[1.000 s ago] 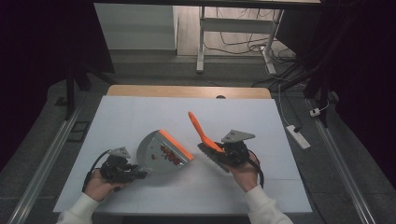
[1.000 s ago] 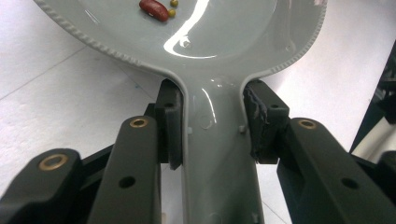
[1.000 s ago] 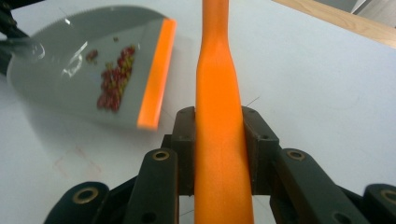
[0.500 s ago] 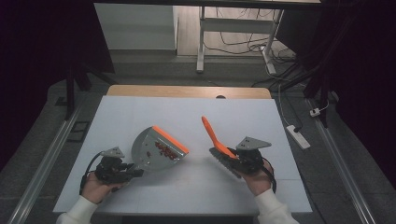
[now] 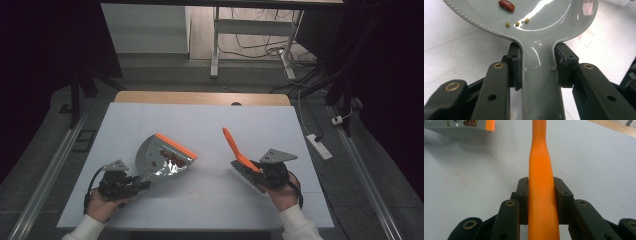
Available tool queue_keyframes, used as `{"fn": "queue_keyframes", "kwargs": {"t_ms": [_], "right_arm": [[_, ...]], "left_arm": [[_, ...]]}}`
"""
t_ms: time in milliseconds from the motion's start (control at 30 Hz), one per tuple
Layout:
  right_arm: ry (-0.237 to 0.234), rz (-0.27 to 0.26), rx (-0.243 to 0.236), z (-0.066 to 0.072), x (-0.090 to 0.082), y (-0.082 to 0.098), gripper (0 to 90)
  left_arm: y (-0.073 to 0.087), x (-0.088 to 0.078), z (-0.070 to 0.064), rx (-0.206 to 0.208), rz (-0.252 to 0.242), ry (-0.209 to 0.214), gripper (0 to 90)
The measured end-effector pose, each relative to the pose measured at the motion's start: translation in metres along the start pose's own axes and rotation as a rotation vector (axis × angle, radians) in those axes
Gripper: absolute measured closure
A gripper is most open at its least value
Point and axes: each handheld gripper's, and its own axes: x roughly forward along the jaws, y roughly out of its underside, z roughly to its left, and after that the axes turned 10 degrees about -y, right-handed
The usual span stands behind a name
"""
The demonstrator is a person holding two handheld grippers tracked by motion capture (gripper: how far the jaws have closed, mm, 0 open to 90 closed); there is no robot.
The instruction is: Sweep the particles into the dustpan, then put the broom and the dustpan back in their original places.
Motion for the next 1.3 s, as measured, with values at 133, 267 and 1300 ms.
{"fn": "queue_keyframes", "kwargs": {"t_ms": [133, 267, 1300], "right_arm": [[-0.006, -0.001, 0.002, -0.002, -0.002, 0.002, 69.4], [-0.006, 0.006, 0.009, -0.004, -0.003, 0.003, 69.4], [-0.078, 0.007, 0.052, 0.002, -0.011, 0.012, 69.3]], "left_arm": [[0.001, 0.0, 0.0, -0.013, -0.002, -0.005, 62.1], [0.003, -0.001, 0.001, -0.025, -0.003, -0.012, 62.2], [0.009, -0.002, 0.003, -0.171, -0.018, -0.137, 62.1]]}}
